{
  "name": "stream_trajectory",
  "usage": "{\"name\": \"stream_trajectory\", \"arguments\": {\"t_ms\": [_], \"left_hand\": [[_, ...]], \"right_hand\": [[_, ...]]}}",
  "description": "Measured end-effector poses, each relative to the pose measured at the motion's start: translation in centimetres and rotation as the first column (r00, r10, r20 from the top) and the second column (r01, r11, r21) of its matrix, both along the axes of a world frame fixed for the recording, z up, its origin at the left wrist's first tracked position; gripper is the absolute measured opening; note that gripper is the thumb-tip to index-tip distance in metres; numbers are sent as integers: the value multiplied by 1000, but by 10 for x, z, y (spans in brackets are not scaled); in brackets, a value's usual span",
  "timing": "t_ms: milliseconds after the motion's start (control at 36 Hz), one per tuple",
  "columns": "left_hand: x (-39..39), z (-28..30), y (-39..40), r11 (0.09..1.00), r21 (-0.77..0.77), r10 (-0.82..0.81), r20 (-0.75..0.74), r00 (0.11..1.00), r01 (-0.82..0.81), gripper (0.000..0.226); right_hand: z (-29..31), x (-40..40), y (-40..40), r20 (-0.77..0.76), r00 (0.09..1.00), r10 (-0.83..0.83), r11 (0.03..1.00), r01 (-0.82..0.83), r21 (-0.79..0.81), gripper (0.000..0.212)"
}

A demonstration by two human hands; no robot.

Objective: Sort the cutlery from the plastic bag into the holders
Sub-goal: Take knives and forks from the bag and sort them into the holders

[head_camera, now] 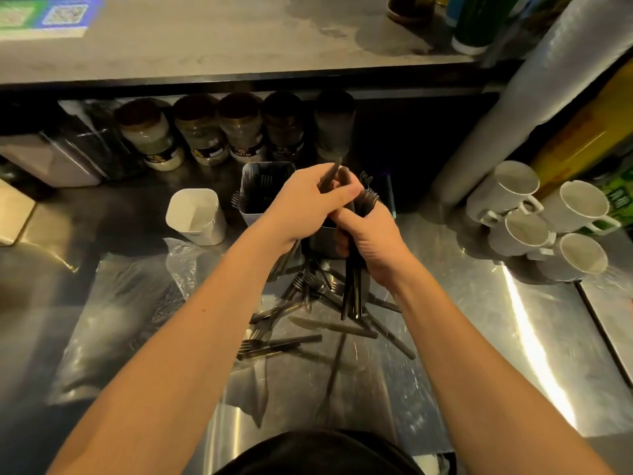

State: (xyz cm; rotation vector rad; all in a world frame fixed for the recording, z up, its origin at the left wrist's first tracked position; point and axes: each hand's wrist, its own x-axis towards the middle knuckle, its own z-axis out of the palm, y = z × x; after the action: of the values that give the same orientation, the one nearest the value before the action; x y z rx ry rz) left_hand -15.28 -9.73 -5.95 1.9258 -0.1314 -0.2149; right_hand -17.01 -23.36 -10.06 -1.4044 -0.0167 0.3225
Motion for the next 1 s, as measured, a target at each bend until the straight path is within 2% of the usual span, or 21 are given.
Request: {"name": "stream_trajectory", "arguments": {"t_ms": [139, 194, 250, 306, 389, 472, 556, 694, 778, 889, 1000], "left_hand": [[-2, 2, 2, 961, -260, 79, -77, 994, -96, 12], [2, 3, 10, 862, -480, 125, -112, 986, -164, 15], [9, 5, 20, 756, -605, 212, -134, 968, -250, 17], [14, 7, 28, 729, -600, 328, -117, 937, -330, 21], [17, 7, 29, 811, -419, 436, -31, 899, -408, 24], [16, 5, 18, 947, -124, 292, -40, 955, -295, 18], [11, -4, 9, 996, 40, 77, -71, 994, -75, 15], [4, -14, 13, 995, -56, 71, -115, 991, -78, 8], [7, -21, 18, 977, -92, 186, -91, 978, -194, 12], [17, -8, 26, 842, -265, 469, -73, 880, -470, 17], [37, 8, 36, 718, -387, 647, 66, 759, -579, 16]], "right_hand": [[-2, 4, -4, 30, 999, 38, 998, -39, 56, 17], [-9, 6, -6, -45, 999, 23, 988, -16, 155, 24], [-14, 6, -9, -132, 991, 31, 959, 8, 284, 36], [-17, 5, -12, -200, 977, 71, 926, 10, 377, 37], [-18, 3, -13, -287, 937, 199, 851, -20, 525, 25], [-17, 4, -10, -301, 902, 309, 773, -54, 632, 14], [-13, 4, -5, -273, 869, 413, 755, -160, 636, 13], [-8, 2, -5, -304, 850, 430, 798, -200, 568, 18], [-9, 0, -6, -301, 869, 393, 854, -223, 470, 20], [-18, -1, -10, -335, 878, 343, 897, -201, 393, 18], [-34, 0, -16, -455, 875, 165, 946, -11, 323, 13]]}}
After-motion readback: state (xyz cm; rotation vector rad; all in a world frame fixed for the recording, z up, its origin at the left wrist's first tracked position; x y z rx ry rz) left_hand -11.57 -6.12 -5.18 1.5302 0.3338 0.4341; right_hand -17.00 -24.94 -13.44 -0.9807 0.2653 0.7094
